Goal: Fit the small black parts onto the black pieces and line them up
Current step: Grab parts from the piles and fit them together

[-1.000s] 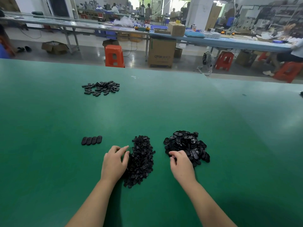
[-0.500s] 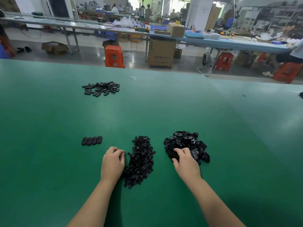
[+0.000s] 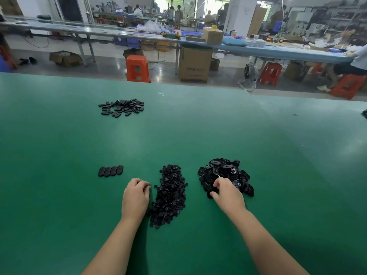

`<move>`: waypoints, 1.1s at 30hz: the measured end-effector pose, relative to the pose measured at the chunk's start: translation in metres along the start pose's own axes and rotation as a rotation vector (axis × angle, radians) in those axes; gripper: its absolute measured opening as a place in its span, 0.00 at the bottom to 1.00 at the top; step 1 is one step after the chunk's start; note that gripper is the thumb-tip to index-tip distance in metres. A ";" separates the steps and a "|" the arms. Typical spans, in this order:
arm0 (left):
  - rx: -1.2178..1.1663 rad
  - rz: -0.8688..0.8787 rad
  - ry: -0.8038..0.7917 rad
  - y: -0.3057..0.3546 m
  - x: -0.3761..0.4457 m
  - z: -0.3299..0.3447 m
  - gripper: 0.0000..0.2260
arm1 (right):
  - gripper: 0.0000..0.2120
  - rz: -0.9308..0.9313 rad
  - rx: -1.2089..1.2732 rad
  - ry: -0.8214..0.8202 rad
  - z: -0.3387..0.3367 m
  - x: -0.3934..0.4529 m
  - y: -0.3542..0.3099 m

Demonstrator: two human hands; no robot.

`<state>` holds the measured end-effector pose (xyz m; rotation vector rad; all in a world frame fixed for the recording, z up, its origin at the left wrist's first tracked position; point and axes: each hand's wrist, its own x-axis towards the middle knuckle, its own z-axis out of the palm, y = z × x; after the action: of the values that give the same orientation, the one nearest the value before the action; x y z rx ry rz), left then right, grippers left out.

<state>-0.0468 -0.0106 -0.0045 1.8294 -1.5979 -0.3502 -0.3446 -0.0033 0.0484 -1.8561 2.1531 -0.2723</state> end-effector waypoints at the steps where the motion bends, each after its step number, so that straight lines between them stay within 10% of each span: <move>1: -0.004 0.000 0.002 0.001 0.000 0.000 0.05 | 0.13 -0.001 0.018 -0.002 0.000 -0.001 0.000; 18: -0.025 0.055 0.015 0.008 -0.006 -0.006 0.04 | 0.07 0.001 1.002 -0.034 0.010 -0.027 -0.034; 33: -0.114 0.001 0.054 0.003 -0.002 -0.006 0.09 | 0.06 0.038 0.999 0.001 0.053 -0.039 -0.050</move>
<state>-0.0464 -0.0073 0.0014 1.7378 -1.5110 -0.3809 -0.2756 0.0299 0.0185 -1.2013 1.5475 -1.0905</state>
